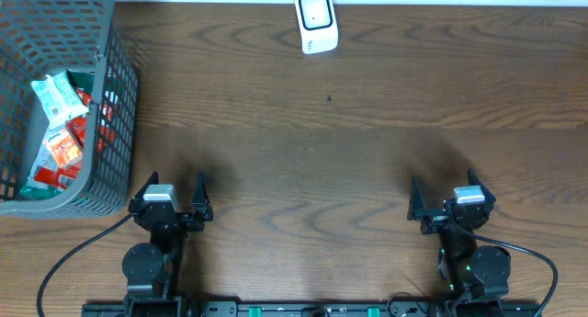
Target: Scan the item barcode
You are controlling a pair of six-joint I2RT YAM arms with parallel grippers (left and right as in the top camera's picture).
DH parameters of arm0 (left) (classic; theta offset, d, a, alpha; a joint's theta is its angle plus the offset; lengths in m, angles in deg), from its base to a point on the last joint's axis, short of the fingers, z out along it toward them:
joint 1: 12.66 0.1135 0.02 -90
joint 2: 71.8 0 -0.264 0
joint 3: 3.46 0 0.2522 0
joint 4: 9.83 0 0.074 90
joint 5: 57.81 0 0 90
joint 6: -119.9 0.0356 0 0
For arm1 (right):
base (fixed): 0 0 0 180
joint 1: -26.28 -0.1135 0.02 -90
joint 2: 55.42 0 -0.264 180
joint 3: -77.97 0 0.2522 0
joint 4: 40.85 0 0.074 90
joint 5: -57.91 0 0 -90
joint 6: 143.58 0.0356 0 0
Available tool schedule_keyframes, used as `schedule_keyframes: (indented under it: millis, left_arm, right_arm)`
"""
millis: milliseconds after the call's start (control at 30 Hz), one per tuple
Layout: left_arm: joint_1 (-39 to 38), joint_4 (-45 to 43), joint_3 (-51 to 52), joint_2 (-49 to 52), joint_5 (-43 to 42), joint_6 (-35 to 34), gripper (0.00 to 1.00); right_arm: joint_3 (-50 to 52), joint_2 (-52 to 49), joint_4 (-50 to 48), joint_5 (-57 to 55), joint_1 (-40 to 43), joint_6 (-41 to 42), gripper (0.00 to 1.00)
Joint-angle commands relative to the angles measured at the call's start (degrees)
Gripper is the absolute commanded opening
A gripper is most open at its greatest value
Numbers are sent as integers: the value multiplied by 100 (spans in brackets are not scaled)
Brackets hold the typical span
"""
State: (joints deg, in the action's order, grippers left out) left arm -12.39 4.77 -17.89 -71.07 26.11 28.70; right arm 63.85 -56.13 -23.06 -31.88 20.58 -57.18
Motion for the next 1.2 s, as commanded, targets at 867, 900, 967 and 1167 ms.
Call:
schedule_keyframes:
  millis: [867,900,967,1167]
  left_arm:
    - [13,3860,-4172,1088,-813,-1303,86]
    - [15,4144,-4570,1340,-811,-1300,86]
    - [15,4972,-5661,2100,-809,-1283,86]
    - [15,7473,-9243,4865,-828,-575,88]
  right_arm:
    - [4,-4,24,-35,9,-31,99]
    - [4,-4,24,-33,9,-31,99]
    - [4,-4,24,-33,9,-31,99]
    - [4,-4,24,-33,9,-31,99]
